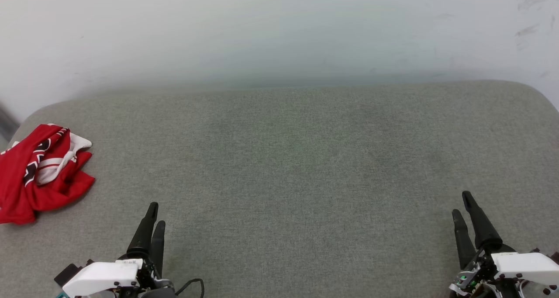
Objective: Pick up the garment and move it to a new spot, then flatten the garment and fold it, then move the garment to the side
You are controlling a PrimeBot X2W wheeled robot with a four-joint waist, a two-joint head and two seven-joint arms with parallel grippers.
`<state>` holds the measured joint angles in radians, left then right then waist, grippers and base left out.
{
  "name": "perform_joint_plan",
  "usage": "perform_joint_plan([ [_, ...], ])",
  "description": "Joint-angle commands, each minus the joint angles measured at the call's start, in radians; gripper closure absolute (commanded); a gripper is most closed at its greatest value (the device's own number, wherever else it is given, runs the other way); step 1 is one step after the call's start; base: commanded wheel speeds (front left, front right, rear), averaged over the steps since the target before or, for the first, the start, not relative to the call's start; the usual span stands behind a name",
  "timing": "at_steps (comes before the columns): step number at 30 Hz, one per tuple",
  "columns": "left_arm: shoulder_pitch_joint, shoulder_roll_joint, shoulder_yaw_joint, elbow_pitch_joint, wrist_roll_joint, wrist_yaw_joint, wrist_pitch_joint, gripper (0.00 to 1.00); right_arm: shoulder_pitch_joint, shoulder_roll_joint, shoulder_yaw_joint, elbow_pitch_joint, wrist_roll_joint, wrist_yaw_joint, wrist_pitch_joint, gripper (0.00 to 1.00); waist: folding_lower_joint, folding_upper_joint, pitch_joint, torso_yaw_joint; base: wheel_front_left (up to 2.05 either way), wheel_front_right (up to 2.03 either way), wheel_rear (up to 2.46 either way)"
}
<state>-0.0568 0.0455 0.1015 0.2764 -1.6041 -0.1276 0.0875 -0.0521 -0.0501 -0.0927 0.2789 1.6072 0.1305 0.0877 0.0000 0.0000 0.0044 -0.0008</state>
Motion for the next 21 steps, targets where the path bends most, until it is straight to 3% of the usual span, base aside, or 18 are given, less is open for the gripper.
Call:
perform_joint_plan([
  [1, -0.004, 0.002, -0.002, -0.030, 0.011, -0.001, -0.014, 0.00, -0.012, -0.001, 0.010, -0.028, -0.015, 0.000, -0.014, 0.00, 0.0000, 0.0000, 0.000, 0.000, 0.00, 0.00, 0.00],
  [12, 0.019, 0.003, -0.002, -0.055, 0.044, -0.001, -0.061, 0.00, 0.000, -0.001, 0.032, -0.050, -0.075, 0.000, -0.060, 0.00, 0.0000, 0.0000, 0.003, 0.000, 0.00, 0.00, 0.00],
  [21, 0.020, 0.003, 0.074, -0.049, 0.182, -0.001, -0.099, 0.00, -0.002, -0.001, 0.017, -0.030, -0.192, 0.000, -0.099, 0.00, 0.0000, 0.0000, 0.005, -0.002, 0.00, 0.00, 0.00],
])
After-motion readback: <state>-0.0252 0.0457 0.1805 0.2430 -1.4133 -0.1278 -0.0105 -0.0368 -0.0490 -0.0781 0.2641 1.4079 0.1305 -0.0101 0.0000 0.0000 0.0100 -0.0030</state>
